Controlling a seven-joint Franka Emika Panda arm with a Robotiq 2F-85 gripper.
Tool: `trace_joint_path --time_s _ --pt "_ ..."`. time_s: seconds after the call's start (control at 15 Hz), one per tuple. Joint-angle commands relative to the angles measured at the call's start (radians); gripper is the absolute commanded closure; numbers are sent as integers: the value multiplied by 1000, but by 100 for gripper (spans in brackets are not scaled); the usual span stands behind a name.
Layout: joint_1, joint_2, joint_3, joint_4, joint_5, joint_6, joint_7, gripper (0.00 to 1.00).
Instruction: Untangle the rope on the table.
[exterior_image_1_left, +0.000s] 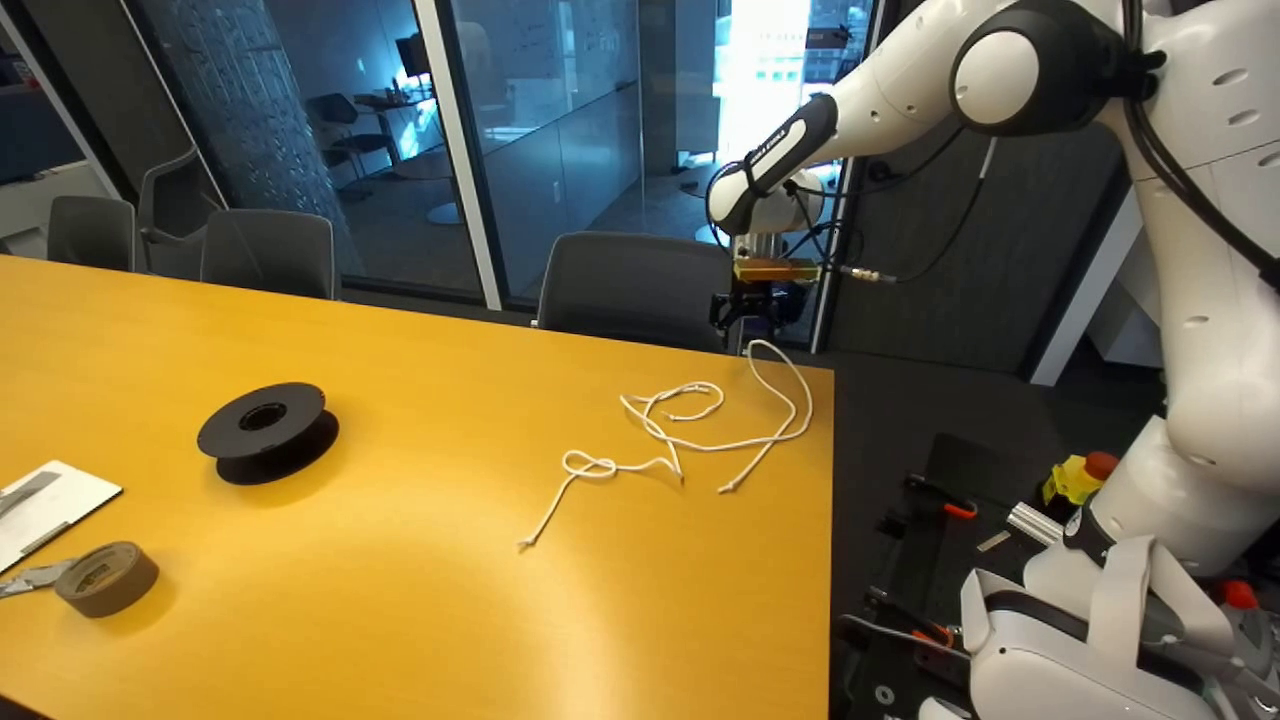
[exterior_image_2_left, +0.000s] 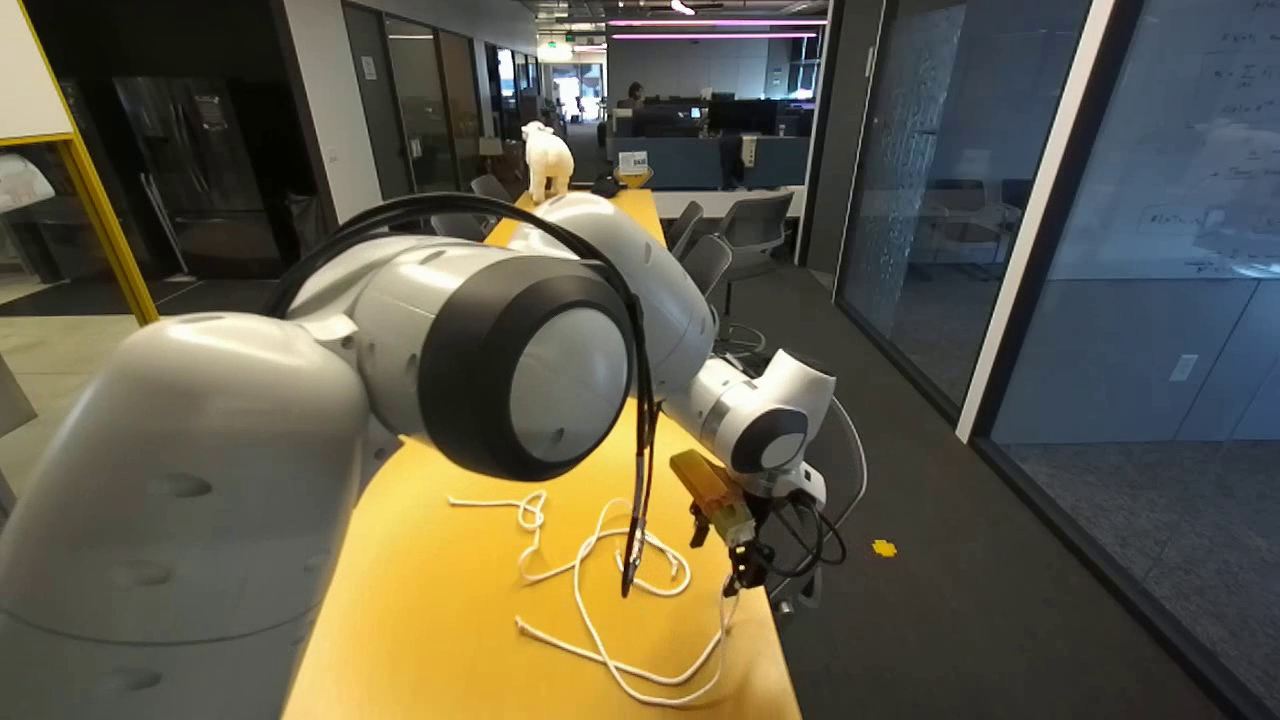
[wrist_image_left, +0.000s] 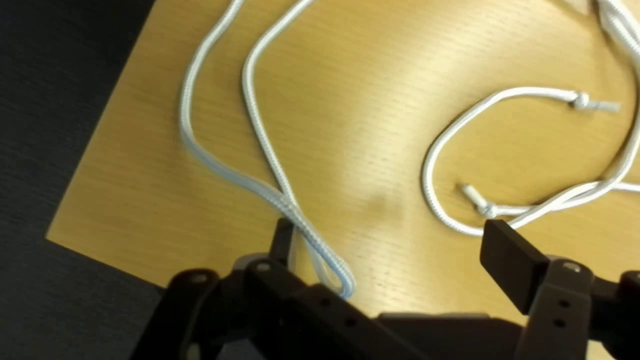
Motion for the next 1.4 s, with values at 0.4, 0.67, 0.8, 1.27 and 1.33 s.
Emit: trace_joint_path --time_s 0.4,0.67,0.8,1.27,1.33 --pt "144 86 19 155 -162 -62 -7 0" --pt "143 102 -40 197 -224 -24 48 0" --pt "150 106 -90 206 -281 36 105 0" --pt "126 97 19 243 -253 -45 -59 0" --pt "131 98 40 247 -246 -60 -81 0"
